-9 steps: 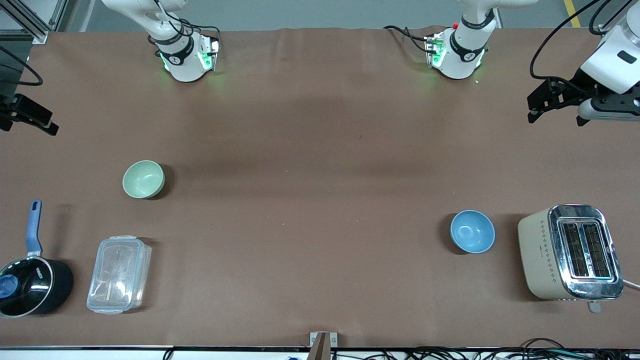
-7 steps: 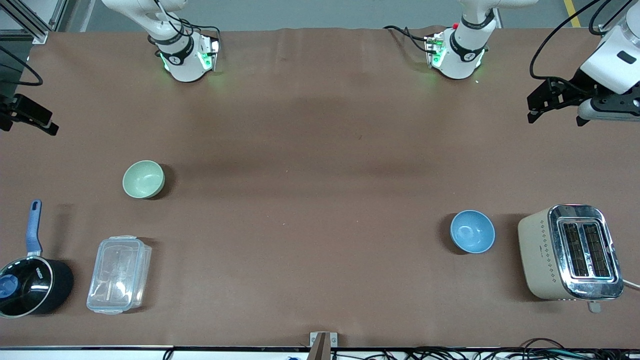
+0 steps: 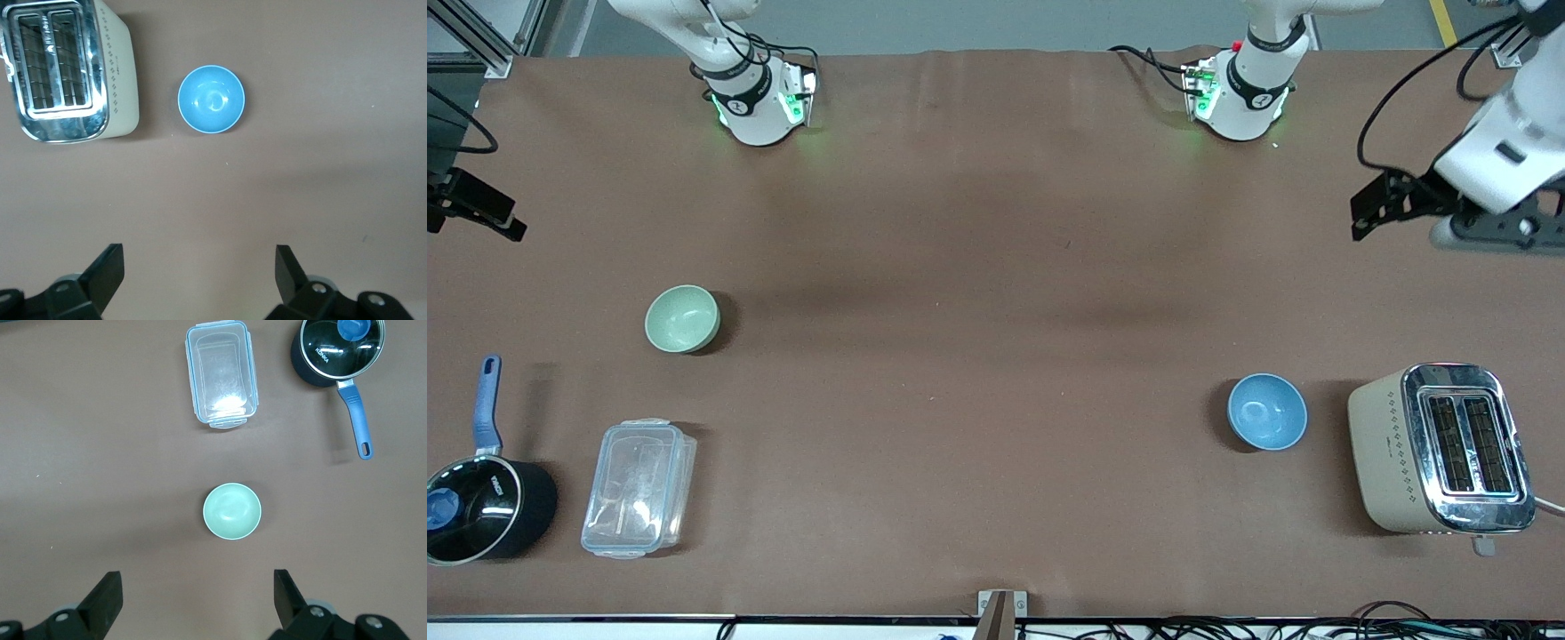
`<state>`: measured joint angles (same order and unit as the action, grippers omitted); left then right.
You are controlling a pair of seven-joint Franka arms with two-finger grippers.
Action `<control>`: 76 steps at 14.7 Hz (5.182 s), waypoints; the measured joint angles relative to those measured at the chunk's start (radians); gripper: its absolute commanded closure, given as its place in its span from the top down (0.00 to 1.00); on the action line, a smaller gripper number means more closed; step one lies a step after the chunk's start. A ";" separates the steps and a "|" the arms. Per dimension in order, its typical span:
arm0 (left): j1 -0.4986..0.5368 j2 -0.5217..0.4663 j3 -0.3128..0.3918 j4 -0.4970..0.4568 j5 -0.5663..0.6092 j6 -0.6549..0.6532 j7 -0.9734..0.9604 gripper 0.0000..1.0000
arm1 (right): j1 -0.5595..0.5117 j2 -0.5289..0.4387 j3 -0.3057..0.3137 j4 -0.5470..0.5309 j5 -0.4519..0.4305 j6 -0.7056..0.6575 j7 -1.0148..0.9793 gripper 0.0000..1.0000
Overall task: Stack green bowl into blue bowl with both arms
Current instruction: 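Reach the left gripper down to the blue bowl rim, then grasp the blue bowl with the left gripper while the right gripper reaches the green bowl, then slide the blue bowl toward the table middle with the left gripper, then release the blue bowl while the right gripper carries the green bowl over, then lower the green bowl into the blue bowl with the right gripper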
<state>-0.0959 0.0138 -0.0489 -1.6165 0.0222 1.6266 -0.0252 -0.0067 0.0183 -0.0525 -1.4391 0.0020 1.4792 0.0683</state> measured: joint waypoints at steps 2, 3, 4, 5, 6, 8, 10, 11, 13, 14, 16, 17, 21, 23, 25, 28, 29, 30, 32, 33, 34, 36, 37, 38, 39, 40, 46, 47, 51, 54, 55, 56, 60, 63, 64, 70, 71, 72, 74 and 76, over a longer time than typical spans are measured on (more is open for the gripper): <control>0.017 0.073 0.002 -0.031 0.000 0.110 0.003 1.00 | -0.006 0.000 -0.001 -0.002 0.000 0.001 0.000 1.00; 0.025 0.107 0.003 -0.060 0.000 0.185 0.004 1.00 | -0.013 0.002 -0.002 -0.005 0.000 0.002 0.000 1.00; 0.033 0.139 0.003 -0.099 0.000 0.273 0.005 1.00 | -0.024 0.004 -0.003 -0.011 0.000 0.006 0.000 1.00; 0.041 0.168 0.004 -0.139 0.000 0.364 0.005 1.00 | -0.035 0.007 -0.003 -0.022 0.000 0.018 0.000 1.00; 0.046 0.199 0.004 -0.174 0.000 0.442 0.005 1.00 | -0.048 0.011 -0.004 -0.041 0.000 0.039 0.000 1.00; 0.049 0.266 0.004 -0.211 0.000 0.555 0.005 1.00 | -0.077 0.019 -0.006 -0.106 0.000 0.093 -0.006 0.99; 0.052 0.332 0.006 -0.221 0.008 0.634 0.005 1.00 | -0.106 0.025 -0.006 -0.200 0.000 0.178 -0.033 0.98; 0.061 0.364 0.006 -0.223 0.025 0.668 0.005 0.98 | -0.118 0.028 -0.007 -0.254 0.000 0.229 -0.045 0.98; 0.081 0.417 0.007 -0.224 0.057 0.720 0.005 0.90 | -0.137 0.034 -0.007 -0.350 0.000 0.321 -0.070 0.97; 0.090 0.438 0.007 -0.225 0.062 0.741 0.005 0.86 | -0.146 0.035 -0.007 -0.396 0.000 0.374 -0.091 0.97; 0.103 0.478 0.007 -0.225 0.067 0.780 0.005 0.78 | -0.161 0.037 -0.007 -0.503 0.000 0.503 -0.130 0.97; 0.106 0.496 0.007 -0.225 0.067 0.797 0.005 0.72 | -0.165 0.038 -0.007 -0.559 0.000 0.564 -0.139 0.97; 0.106 0.552 0.006 -0.223 0.067 0.846 0.005 0.39 | -0.165 0.053 -0.006 -0.740 0.000 0.766 -0.152 0.97; 0.106 0.563 0.006 -0.221 0.067 0.847 0.005 0.19 | -0.166 0.088 -0.006 -0.789 0.000 0.848 -0.174 0.97; 0.106 0.572 0.006 -0.218 0.067 0.847 0.005 0.05 | -0.180 0.148 -0.006 -0.803 0.000 0.911 -0.212 0.94; 0.106 0.580 0.004 -0.207 0.067 0.849 0.005 0.00 | -0.228 0.245 -0.007 -0.804 0.000 0.972 -0.280 0.90; 0.105 0.577 0.000 -0.200 0.067 0.847 0.005 0.00 | -0.234 0.269 -0.007 -0.804 0.001 0.982 -0.288 0.90; 0.103 0.574 -0.004 -0.193 0.067 0.846 0.005 0.00 | -0.235 0.286 -0.006 -0.805 0.002 0.989 -0.290 0.89; 0.099 0.573 -0.032 -0.181 0.066 0.847 -0.008 0.00 | -0.235 0.307 -0.001 -0.813 0.004 1.021 -0.290 0.86; 0.098 0.573 -0.062 -0.177 0.066 0.847 -0.040 0.00 | -0.235 0.312 0.002 -0.817 0.008 1.031 -0.290 0.84; 0.097 0.573 -0.101 -0.174 0.066 0.847 -0.087 0.00 | -0.235 0.313 0.004 -0.822 0.017 1.035 -0.290 0.83; 0.090 0.572 -0.186 -0.171 0.066 0.847 -0.214 0.00 | -0.234 0.314 0.007 -0.826 0.044 1.035 -0.290 0.78; 0.086 0.572 -0.234 -0.171 0.066 0.847 -0.295 0.00 | -0.234 0.314 0.008 -0.827 0.060 1.035 -0.291 0.78; 0.076 0.572 -0.275 -0.170 0.067 0.847 -0.371 0.00 | -0.234 0.315 0.010 -0.828 0.073 1.033 -0.291 0.76; 0.054 0.572 -0.301 -0.170 0.068 0.847 -0.440 0.00 | -0.234 0.316 0.012 -0.830 0.084 1.032 -0.291 0.75; 0.019 0.572 -0.312 -0.170 0.068 0.847 -0.508 0.00 | -0.234 0.319 0.016 -0.831 0.100 1.030 -0.291 0.73; -0.271 0.603 -0.310 -0.120 0.068 0.847 -0.870 0.00 | -0.235 0.332 0.022 -0.832 0.211 0.999 -0.352 0.07; -0.313 0.623 -0.308 -0.102 0.068 0.847 -0.894 0.00 | -0.236 0.332 0.022 -0.831 0.223 0.995 -0.365 0.03; -0.411 0.713 -0.281 -0.015 0.068 0.852 -0.914 0.07 | -0.237 0.331 0.021 -0.800 0.234 0.947 -0.386 0.00; -0.449 0.745 -0.248 0.017 0.068 0.852 -0.914 0.75 | -0.238 0.323 0.020 -0.753 0.236 0.881 -0.387 0.00; -0.451 0.747 -0.244 0.020 0.068 0.852 -0.914 1.00 | -0.237 0.314 0.020 -0.737 0.237 0.855 -0.384 0.00; -0.451 0.747 -0.240 0.024 0.068 0.852 -0.913 1.00 | -0.236 0.299 0.023 -0.717 0.240 0.819 -0.372 0.00; -0.432 0.704 -0.202 0.085 0.119 0.780 -0.907 1.00 | -0.150 0.227 0.038 -0.607 0.247 0.640 -0.197 0.00; -0.347 0.588 -0.189 0.182 0.182 0.526 -0.846 1.00 | -0.006 0.211 0.046 -0.568 0.249 0.624 0.022 0.00; -0.306 0.540 -0.188 0.205 0.190 0.458 -0.807 1.00 | 0.050 0.211 0.048 -0.557 0.249 0.628 0.106 0.00; -0.082 0.303 -0.190 0.222 0.182 0.165 -0.384 1.00 | 0.312 0.238 0.051 -0.494 0.249 0.691 0.418 0.00; -0.052 0.272 -0.191 0.221 0.170 0.129 -0.346 1.00 | 0.341 0.253 0.051 -0.494 0.249 0.710 0.433 0.00; -0.028 0.243 -0.192 0.221 0.162 0.093 -0.314 1.00 | 0.369 0.273 0.051 -0.494 0.249 0.732 0.439 0.00; 0.001 0.197 -0.192 0.219 0.154 0.041 -0.231 1.00 | 0.426 0.320 0.051 -0.494 0.250 0.789 0.465 0.00; 0.026 0.164 -0.191 0.213 0.146 0.023 -0.142 1.00 | 0.484 0.367 0.051 -0.494 0.250 0.866 0.533 0.00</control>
<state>-0.0703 0.1782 -0.2403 -1.4037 0.1681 1.6492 -0.1673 0.4772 0.3855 -0.0014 -1.9330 0.2520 2.3450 0.6010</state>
